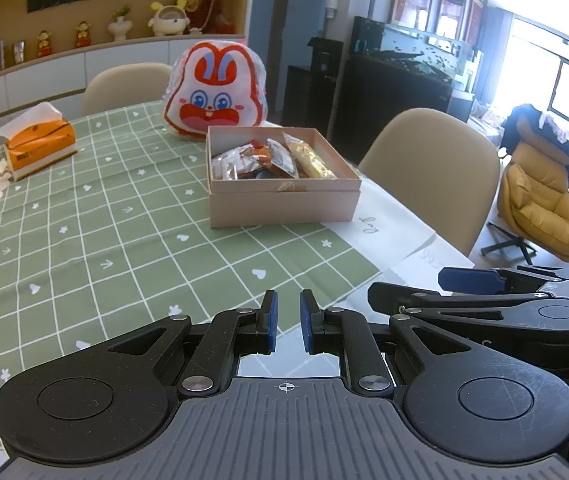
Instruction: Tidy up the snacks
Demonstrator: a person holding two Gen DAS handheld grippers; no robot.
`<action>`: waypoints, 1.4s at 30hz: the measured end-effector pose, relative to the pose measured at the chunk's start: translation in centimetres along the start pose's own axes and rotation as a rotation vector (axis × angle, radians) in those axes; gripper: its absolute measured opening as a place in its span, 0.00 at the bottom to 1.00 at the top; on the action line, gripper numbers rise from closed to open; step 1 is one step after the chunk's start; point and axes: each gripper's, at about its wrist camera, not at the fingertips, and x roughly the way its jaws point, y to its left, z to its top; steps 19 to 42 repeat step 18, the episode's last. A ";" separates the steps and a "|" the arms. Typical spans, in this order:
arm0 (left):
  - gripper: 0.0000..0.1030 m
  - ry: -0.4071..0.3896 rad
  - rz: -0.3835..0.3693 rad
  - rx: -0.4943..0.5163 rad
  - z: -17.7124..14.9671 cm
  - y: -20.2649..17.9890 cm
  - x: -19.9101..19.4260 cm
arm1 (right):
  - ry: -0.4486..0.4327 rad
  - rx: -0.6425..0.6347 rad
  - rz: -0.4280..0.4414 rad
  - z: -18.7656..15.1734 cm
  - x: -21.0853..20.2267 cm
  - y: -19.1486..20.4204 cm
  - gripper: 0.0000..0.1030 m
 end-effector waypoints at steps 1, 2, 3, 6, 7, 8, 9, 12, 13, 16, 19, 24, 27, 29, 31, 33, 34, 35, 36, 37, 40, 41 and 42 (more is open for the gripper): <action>0.16 0.001 0.000 -0.001 0.0 0.0 0.0 | -0.001 0.000 -0.002 0.0 0.0 0.1 0.68; 0.16 0.002 0.001 -0.001 0.0 0.0 0.0 | -0.002 0.001 -0.003 0.0 -0.1 0.1 0.68; 0.16 0.003 0.001 -0.002 0.0 0.0 0.0 | -0.003 0.002 -0.005 0.0 -0.1 0.1 0.68; 0.16 0.003 0.002 -0.002 -0.1 0.1 0.0 | -0.006 0.003 -0.007 -0.1 -0.2 0.2 0.68; 0.16 0.003 0.003 -0.002 -0.1 0.1 -0.1 | -0.006 0.002 -0.007 -0.1 -0.2 0.2 0.68; 0.16 0.003 0.003 -0.003 -0.1 0.2 0.0 | -0.007 0.001 -0.007 0.0 -0.2 0.2 0.68; 0.16 0.004 0.003 -0.004 -0.1 0.2 -0.1 | -0.008 0.000 -0.007 0.0 -0.2 0.3 0.68; 0.16 0.005 0.006 -0.007 -0.1 0.2 -0.1 | -0.009 -0.003 -0.006 0.0 -0.2 0.3 0.68; 0.16 0.006 0.007 -0.009 -0.1 0.2 -0.1 | -0.009 -0.003 -0.006 -0.1 -0.3 0.4 0.68; 0.16 0.012 0.006 -0.015 -0.1 0.3 0.0 | -0.011 -0.005 -0.004 0.0 -0.3 0.4 0.68; 0.16 0.021 0.014 -0.022 0.0 0.4 0.1 | -0.011 -0.006 -0.002 0.1 -0.3 0.4 0.68; 0.16 0.021 0.014 -0.022 0.0 0.4 0.1 | -0.011 -0.006 -0.002 0.1 -0.3 0.4 0.68; 0.16 0.021 0.014 -0.022 0.0 0.4 0.1 | -0.011 -0.006 -0.002 0.1 -0.3 0.4 0.68; 0.16 0.021 0.014 -0.022 0.0 0.4 0.1 | -0.011 -0.006 -0.002 0.1 -0.3 0.4 0.68; 0.16 0.021 0.014 -0.022 0.0 0.4 0.1 | -0.011 -0.006 -0.002 0.1 -0.3 0.4 0.68; 0.16 0.021 0.014 -0.022 0.0 0.4 0.1 | -0.011 -0.006 -0.002 0.1 -0.3 0.4 0.68; 0.16 0.021 0.014 -0.022 0.0 0.4 0.1 | -0.011 -0.006 -0.002 0.1 -0.3 0.4 0.68; 0.16 0.021 0.014 -0.022 0.0 0.4 0.1 | -0.011 -0.006 -0.002 0.1 -0.3 0.4 0.68; 0.16 0.021 0.014 -0.022 0.0 0.4 0.1 | -0.011 -0.006 -0.002 0.1 -0.3 0.4 0.68; 0.16 0.021 0.014 -0.022 0.0 0.4 0.1 | -0.011 -0.006 -0.002 0.1 -0.3 0.4 0.68; 0.16 0.021 0.014 -0.022 0.0 0.4 0.1 | -0.011 -0.006 -0.002 0.1 -0.3 0.4 0.68; 0.16 0.021 0.014 -0.022 0.0 0.4 0.1 | -0.011 -0.006 -0.002 0.1 -0.3 0.4 0.68; 0.16 0.021 0.014 -0.022 0.0 0.4 0.1 | -0.011 -0.006 -0.002 0.1 -0.3 0.4 0.68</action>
